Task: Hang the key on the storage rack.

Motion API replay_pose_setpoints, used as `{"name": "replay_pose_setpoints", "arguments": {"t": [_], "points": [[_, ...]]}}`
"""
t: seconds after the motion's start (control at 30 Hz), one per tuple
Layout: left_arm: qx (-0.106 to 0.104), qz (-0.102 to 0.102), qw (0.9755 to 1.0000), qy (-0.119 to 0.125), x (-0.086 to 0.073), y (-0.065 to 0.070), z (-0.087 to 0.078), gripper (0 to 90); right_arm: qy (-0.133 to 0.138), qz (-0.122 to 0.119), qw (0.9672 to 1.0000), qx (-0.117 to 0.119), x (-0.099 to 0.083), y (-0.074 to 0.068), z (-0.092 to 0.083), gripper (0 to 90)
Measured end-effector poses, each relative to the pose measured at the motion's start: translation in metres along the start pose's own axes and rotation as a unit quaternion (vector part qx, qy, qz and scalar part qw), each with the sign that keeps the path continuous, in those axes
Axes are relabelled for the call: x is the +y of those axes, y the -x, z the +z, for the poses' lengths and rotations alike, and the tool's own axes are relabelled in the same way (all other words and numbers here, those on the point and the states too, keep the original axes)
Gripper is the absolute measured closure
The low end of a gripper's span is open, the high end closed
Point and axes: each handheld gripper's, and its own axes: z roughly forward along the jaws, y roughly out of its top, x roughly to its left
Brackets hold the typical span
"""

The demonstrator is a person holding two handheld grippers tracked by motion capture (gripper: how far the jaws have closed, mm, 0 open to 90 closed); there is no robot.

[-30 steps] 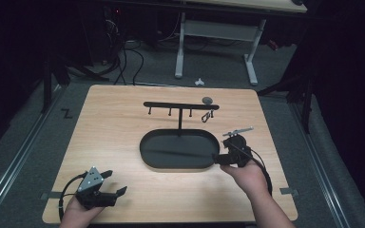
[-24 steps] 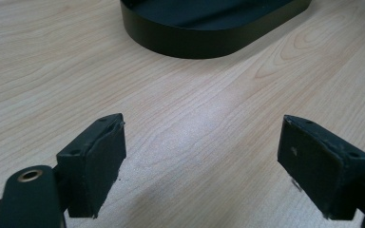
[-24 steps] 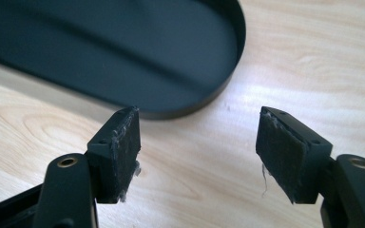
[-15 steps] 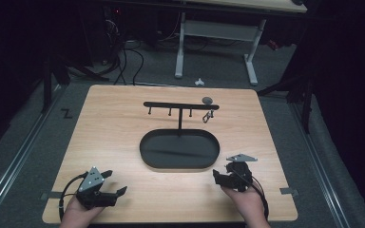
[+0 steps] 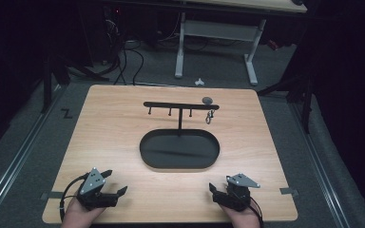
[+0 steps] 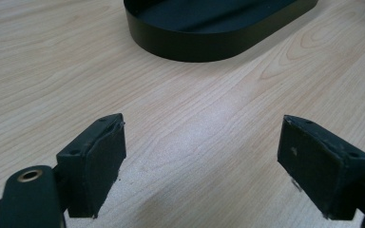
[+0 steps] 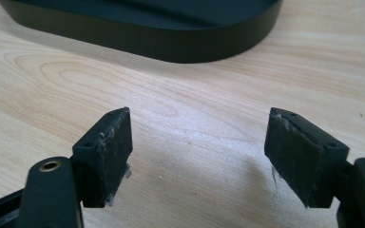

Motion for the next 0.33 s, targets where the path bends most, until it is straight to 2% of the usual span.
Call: {"name": "replay_pose_setpoints", "arguments": {"t": [0.13,0.23,0.33], "points": [[0.001,0.004,1.0,-0.007,-0.0012,0.0027,-0.0006,16.9,0.002,-0.004,1.0,0.001,-0.0011,-0.0024,0.0008,24.5],[0.004,0.003,1.0,-0.002,-0.003,0.0031,-0.0054,16.9,0.01,-0.01,0.9999,-0.004,0.0004,-0.0045,-0.0009,24.3],[0.006,-0.002,1.0,0.001,-0.0043,0.0009,-0.0074,16.9,0.012,-0.006,0.9999,-0.004,0.0011,-0.0031,-0.0011,24.3]]}}
